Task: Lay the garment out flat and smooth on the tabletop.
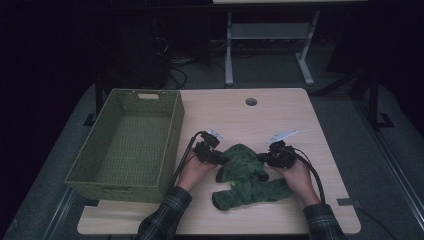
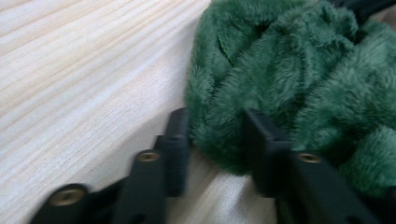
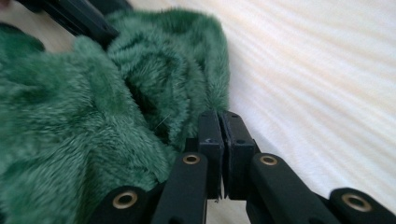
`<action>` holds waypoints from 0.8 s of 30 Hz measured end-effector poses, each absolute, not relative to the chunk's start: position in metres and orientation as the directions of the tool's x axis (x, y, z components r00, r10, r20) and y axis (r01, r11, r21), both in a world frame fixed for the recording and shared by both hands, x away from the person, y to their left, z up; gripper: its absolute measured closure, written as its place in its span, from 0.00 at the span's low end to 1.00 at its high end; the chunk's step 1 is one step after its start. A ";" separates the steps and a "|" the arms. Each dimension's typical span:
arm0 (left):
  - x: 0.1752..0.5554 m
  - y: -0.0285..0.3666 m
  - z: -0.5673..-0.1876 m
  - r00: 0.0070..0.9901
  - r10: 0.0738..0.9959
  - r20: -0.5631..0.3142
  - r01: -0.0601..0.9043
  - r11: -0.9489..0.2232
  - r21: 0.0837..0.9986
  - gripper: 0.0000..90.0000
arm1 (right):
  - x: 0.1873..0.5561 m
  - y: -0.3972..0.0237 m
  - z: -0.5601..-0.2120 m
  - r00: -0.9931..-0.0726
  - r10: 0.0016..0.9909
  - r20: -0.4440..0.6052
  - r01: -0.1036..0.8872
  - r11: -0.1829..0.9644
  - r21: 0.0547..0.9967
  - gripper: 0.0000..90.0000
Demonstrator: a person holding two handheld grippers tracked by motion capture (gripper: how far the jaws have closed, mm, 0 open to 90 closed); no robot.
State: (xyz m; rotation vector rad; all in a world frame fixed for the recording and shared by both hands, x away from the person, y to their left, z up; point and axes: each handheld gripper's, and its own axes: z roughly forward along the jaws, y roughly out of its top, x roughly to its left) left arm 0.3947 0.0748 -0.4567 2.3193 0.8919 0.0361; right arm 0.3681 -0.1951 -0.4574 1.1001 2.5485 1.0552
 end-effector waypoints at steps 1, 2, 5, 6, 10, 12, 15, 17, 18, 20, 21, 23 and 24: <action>0.394 0.075 -0.457 0.771 0.605 -0.199 0.589 -0.560 0.582 0.80 | 0.367 -0.197 -0.454 -0.714 0.692 0.110 0.561 0.471 0.680 0.97; 0.394 0.075 -0.456 0.774 0.599 -0.206 0.587 -0.555 0.589 0.87 | 0.366 -0.198 -0.452 -0.712 0.694 0.110 0.558 0.464 0.688 0.97; 0.393 0.076 -0.452 0.780 0.594 -0.195 0.568 -0.543 0.618 0.93 | 0.363 -0.201 -0.445 -0.707 0.700 0.103 0.546 0.448 0.708 0.97; 0.392 0.076 -0.449 0.781 0.595 -0.190 0.561 -0.534 0.633 0.93 | 0.362 -0.202 -0.443 -0.706 0.701 0.099 0.542 0.444 0.714 0.97; 0.388 0.077 -0.434 0.790 0.596 -0.139 0.513 -0.520 0.683 0.93 | 0.360 -0.206 -0.433 -0.704 0.707 0.070 0.507 0.430 0.747 0.98; 0.388 0.077 -0.425 0.791 0.603 -0.108 0.484 -0.507 0.714 0.92 | 0.359 -0.207 -0.427 -0.696 0.716 0.056 0.492 0.418 0.764 0.98; 0.391 0.077 -0.415 0.787 0.613 -0.069 0.446 -0.487 0.751 0.92 | 0.362 -0.210 -0.415 -0.681 0.730 0.052 0.482 0.393 0.783 0.98; 0.396 0.076 -0.412 0.781 0.622 -0.056 0.435 -0.478 0.763 0.91 | 0.367 -0.212 -0.409 -0.671 0.740 0.043 0.473 0.383 0.793 0.97; 0.399 0.076 -0.411 0.779 0.625 -0.049 0.430 -0.474 0.768 0.91 | 0.370 -0.213 -0.407 -0.664 0.747 0.045 0.477 0.376 0.794 0.98; 0.404 0.074 -0.411 0.774 0.632 -0.041 0.421 -0.465 0.779 0.91 | 0.375 -0.215 -0.405 -0.651 0.759 0.035 0.466 0.362 0.807 0.98; 0.405 0.073 -0.410 0.769 0.638 -0.039 0.417 -0.455 0.787 0.91 | 0.378 -0.216 -0.404 -0.643 0.765 0.045 0.475 0.352 0.807 0.98; 0.411 0.072 -0.409 0.765 0.644 -0.031 0.406 -0.443 0.799 0.90 | 0.383 -0.217 -0.400 -0.629 0.776 0.038 0.466 0.338 0.818 0.97; 0.413 0.071 -0.408 0.764 0.644 -0.019 0.393 -0.442 0.806 0.90 | 0.385 -0.217 -0.399 -0.625 0.779 0.043 0.461 0.325 0.826 0.97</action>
